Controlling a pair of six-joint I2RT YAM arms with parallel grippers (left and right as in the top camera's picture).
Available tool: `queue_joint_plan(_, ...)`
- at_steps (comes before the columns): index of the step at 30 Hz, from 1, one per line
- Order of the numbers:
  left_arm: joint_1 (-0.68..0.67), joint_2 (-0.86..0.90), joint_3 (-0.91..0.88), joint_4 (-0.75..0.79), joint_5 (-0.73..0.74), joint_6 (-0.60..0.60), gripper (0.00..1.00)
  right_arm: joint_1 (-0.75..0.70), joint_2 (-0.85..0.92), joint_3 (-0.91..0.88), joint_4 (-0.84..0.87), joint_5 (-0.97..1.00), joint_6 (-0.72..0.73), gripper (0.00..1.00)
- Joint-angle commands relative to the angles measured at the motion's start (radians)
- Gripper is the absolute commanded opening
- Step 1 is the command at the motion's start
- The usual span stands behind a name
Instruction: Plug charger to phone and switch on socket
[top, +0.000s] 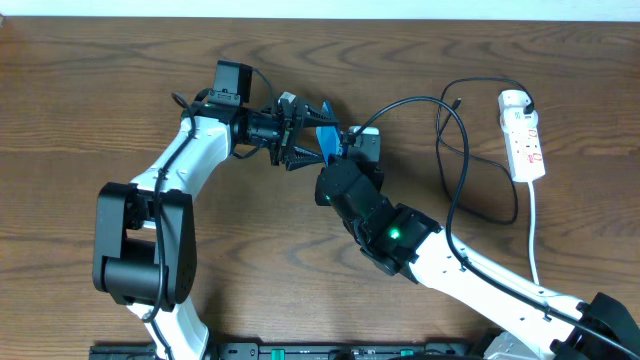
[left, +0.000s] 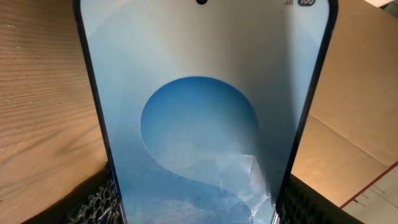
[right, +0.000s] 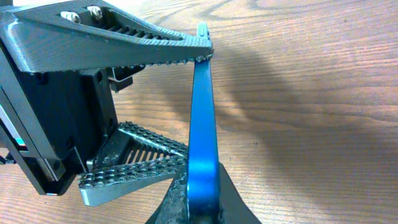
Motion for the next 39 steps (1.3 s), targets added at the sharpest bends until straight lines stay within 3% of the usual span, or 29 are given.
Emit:
queue_joint_plan(1,0.002,-0.024,0.006,0.018,0.040,0.017,0.82,0.006,-0.008,0.015,0.012,0.001,-0.007,0.01)
queue_joint_plan(4,0.026,-0.024,0.006,0.059,0.040,0.029,1.00,-0.001,-0.042,0.015,0.019,0.001,-0.007,0.01)
queue_joint_plan(8,0.119,-0.031,0.006,0.182,0.059,0.029,0.98,-0.048,-0.153,0.015,-0.011,-0.018,-0.007,0.01)
queue_joint_plan(13,0.210,-0.089,0.006,0.167,0.082,0.125,0.98,-0.137,-0.261,0.015,-0.096,-0.187,-0.006,0.01)
queue_joint_plan(17,0.269,-0.220,0.006,0.021,0.074,0.324,0.98,-0.244,-0.311,0.015,-0.188,-0.352,-0.002,0.01)
queue_joint_plan(19,0.286,-0.309,0.006,-0.133,0.010,0.459,0.98,-0.293,-0.314,0.014,-0.222,-0.416,0.010,0.01)
queue_joint_plan(20,0.291,-0.350,0.006,-0.214,-0.048,0.517,0.98,-0.315,-0.314,0.013,-0.233,-0.450,0.013,0.01)
queue_joint_plan(21,0.299,-0.477,0.006,-0.459,-0.292,0.645,0.98,-0.354,-0.314,-0.002,-0.233,-0.524,0.013,0.01)
queue_joint_plan(22,0.298,-0.528,0.006,-0.539,-0.399,0.668,0.98,-0.367,-0.314,-0.009,-0.232,-0.547,0.013,0.01)
queue_joint_plan(24,0.298,-0.633,-0.001,-0.658,-0.560,0.670,0.98,-0.394,-0.314,-0.039,-0.207,-0.601,0.013,0.01)
queue_joint_plan(27,0.298,-0.819,-0.024,-0.760,-0.649,0.678,0.98,-0.425,-0.313,-0.119,-0.112,-0.667,0.031,0.01)
queue_joint_plan(31,0.298,-1.108,-0.087,-0.832,-0.740,0.651,0.98,-0.466,-0.311,-0.310,0.195,-0.775,0.152,0.01)
queue_joint_plan(36,0.298,-1.469,-0.242,-0.829,-0.904,0.404,0.98,-0.499,-0.303,-0.524,0.620,-0.827,0.369,0.01)
queue_joint_plan(39,0.298,-1.658,-0.379,-0.793,-0.958,0.240,0.98,-0.500,-0.299,-0.595,0.735,-0.826,0.489,0.01)
